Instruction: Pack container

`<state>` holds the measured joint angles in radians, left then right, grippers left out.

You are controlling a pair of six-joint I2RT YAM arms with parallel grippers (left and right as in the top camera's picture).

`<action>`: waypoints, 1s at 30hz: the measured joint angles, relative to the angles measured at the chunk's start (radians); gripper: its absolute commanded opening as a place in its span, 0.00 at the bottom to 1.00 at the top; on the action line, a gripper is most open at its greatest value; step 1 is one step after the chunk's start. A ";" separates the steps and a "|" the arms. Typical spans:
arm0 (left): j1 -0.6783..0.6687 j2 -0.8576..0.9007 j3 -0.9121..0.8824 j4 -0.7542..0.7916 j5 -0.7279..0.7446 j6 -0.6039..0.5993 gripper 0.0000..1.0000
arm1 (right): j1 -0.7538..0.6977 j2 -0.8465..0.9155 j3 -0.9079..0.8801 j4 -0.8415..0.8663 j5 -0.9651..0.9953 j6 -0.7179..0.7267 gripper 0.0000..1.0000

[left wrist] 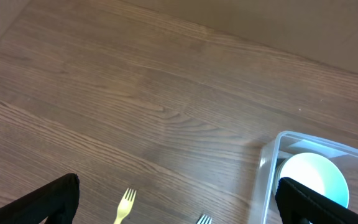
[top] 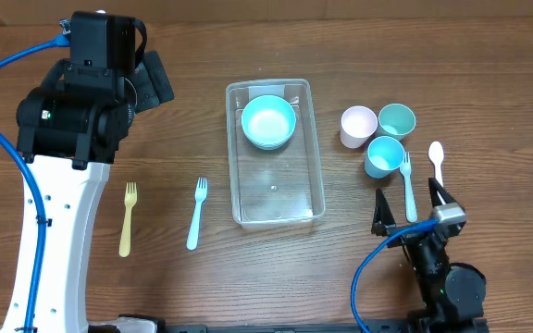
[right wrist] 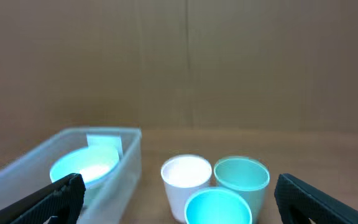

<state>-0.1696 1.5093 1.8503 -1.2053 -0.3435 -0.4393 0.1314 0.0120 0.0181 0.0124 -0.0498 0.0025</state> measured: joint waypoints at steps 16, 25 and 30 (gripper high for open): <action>0.000 0.000 0.000 -0.001 0.003 0.000 1.00 | -0.001 0.985 1.103 -1.023 0.055 0.082 1.00; 0.000 0.000 0.000 -0.002 0.003 0.000 1.00 | -0.005 1.388 1.172 -1.030 0.068 0.113 1.00; 0.000 0.000 0.000 -0.002 0.003 0.000 1.00 | -0.105 1.516 1.172 -0.986 0.162 0.237 0.89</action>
<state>-0.1692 1.5097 1.8503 -1.2072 -0.3401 -0.4397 0.0265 1.5276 1.1896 -0.9737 0.1120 0.2398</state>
